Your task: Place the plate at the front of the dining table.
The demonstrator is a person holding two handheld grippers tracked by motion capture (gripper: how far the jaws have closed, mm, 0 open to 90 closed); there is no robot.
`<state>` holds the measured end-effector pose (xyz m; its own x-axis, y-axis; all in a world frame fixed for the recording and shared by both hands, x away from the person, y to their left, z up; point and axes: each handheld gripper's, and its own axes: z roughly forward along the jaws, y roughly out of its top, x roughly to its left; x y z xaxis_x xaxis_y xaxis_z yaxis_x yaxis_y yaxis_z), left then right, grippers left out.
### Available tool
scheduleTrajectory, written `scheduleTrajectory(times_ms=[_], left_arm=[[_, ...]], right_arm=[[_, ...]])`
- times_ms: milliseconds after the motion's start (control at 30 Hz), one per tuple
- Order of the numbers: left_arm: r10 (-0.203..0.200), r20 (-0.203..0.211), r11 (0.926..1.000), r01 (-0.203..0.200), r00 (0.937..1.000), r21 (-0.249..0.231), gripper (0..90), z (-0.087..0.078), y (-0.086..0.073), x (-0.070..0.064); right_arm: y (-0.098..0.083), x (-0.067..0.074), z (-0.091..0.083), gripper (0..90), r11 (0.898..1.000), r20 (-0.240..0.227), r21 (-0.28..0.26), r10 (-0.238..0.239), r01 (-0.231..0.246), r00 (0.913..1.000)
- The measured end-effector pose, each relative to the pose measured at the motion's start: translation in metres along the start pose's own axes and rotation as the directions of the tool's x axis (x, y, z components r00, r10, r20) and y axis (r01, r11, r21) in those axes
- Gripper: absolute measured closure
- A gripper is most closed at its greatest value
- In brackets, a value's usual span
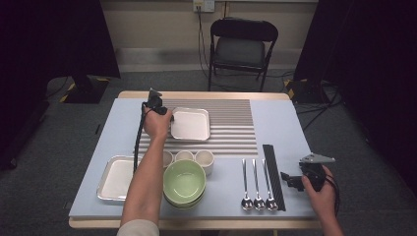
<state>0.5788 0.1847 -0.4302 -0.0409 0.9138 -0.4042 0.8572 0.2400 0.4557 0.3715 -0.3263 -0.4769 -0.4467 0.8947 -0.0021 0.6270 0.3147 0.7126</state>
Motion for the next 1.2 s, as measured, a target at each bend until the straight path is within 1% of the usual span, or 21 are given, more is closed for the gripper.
scheduleTrajectory(times_ms=[200,267,333,367,533,600,667,700,767,800,833,900,933,967,1000,1033,1200], left_arm=[[-0.010,0.001,0.9999,0.010,0.9999,0.008,86.5,0.0019,0.0003,0.0022],[-0.021,-0.001,0.9998,0.021,0.9998,0.005,86.5,0.0022,0.0006,0.0025],[-0.014,-0.003,0.9998,0.014,0.9999,0.015,86.5,0.0018,0.0009,0.0036],[-0.022,0.000,0.9997,0.022,0.9998,0.011,86.5,0.0025,0.0008,0.0037],[-0.017,-0.006,0.9998,0.017,0.9998,0.010,86.6,0.0035,0.0004,0.0026],[-0.021,0.001,0.9997,0.021,0.9998,0.016,86.6,0.0041,0.0007,0.0036],[-0.022,-0.003,0.9996,0.022,0.9998,0.017,86.7,0.0052,0.0006,0.0042],[-0.016,-0.003,0.9996,0.016,0.9999,0.025,86.8,0.0055,0.0006,0.0049],[-0.023,-0.004,0.9994,0.023,0.9997,0.026,87.0,0.0067,0.0005,0.0052],[-0.019,-0.006,0.9996,0.019,0.9998,0.021,87.0,0.0073,0.0004,0.0049],[-0.007,-0.002,0.9995,0.007,1.0000,0.029,87.0,0.0069,0.0006,0.0055],[-0.011,0.002,0.9996,0.011,0.9999,0.026,87.0,0.0077,0.0003,0.0051],[-0.004,0.012,0.9996,0.003,0.9999,0.027,87.0,0.0078,0.0004,0.0051],[-0.006,0.022,0.9995,0.006,0.9997,0.030,86.9,0.0082,0.0003,0.0051],[-0.006,0.021,0.9993,0.006,0.9998,0.036,86.8,0.0081,0.0001,0.0048],[0.003,0.023,0.9993,-0.004,0.9997,0.038,86.8,0.0085,0.0001,0.0051],[0.001,0.026,0.9993,-0.002,0.9997,0.038,86.8,0.0085,0.0000,0.0049]], right_arm=[[-0.0001,0.0000,0.0001,11.1,1.000,0.002,-0.002,-0.001,0.001,1.0000],[-0.0001,0.0000,0.0001,11.1,1.000,0.002,-0.002,-0.002,0.002,1.0000],[-0.0001,0.0000,0.0001,11.1,1.000,0.002,-0.002,-0.002,0.002,1.0000],[0.0000,0.0000,0.0001,11.1,1.000,0.001,-0.002,-0.001,0.001,1.0000],[-0.0001,0.0000,0.0001,11.1,1.000,0.002,-0.002,-0.002,0.002,1.0000],[-0.0001,0.0000,0.0000,11.1,1.000,0.001,-0.001,-0.002,0.002,1.0000],[-0.0001,0.0000,0.0000,11.1,1.000,0.001,-0.001,-0.003,0.003,1.0000],[-0.0001,0.0000,0.0000,11.1,1.000,0.001,-0.001,-0.002,0.002,1.0000],[-0.0001,0.0001,0.0000,11.1,1.000,0.001,-0.001,-0.002,0.002,1.0000],[-0.0001,0.0001,0.0000,11.1,1.000,0.001,-0.001,-0.002,0.002,1.0000],[-0.0001,0.0001,0.0000,11.1,1.000,0.001,-0.001,-0.002,0.002,1.0000],[-0.0001,0.0001,0.0000,11.1,1.000,0.001,-0.001,-0.002,0.002,1.0000],[-0.0001,0.0001,0.0000,11.1,1.000,0.001,-0.001,-0.002,0.002,1.0000],[-0.0001,0.0001,0.0000,11.1,1.000,0.001,-0.001,-0.002,0.002,1.0000],[-0.0001,0.0001,0.0000,11.1,1.000,0.001,-0.001,-0.003,0.003,1.0000],[-0.0001,0.0000,0.0000,11.1,1.000,0.001,-0.001,-0.003,0.003,1.0000],[-0.0001,0.0001,0.0000,11.1,1.000,0.001,-0.001,-0.003,0.003,1.0000]])
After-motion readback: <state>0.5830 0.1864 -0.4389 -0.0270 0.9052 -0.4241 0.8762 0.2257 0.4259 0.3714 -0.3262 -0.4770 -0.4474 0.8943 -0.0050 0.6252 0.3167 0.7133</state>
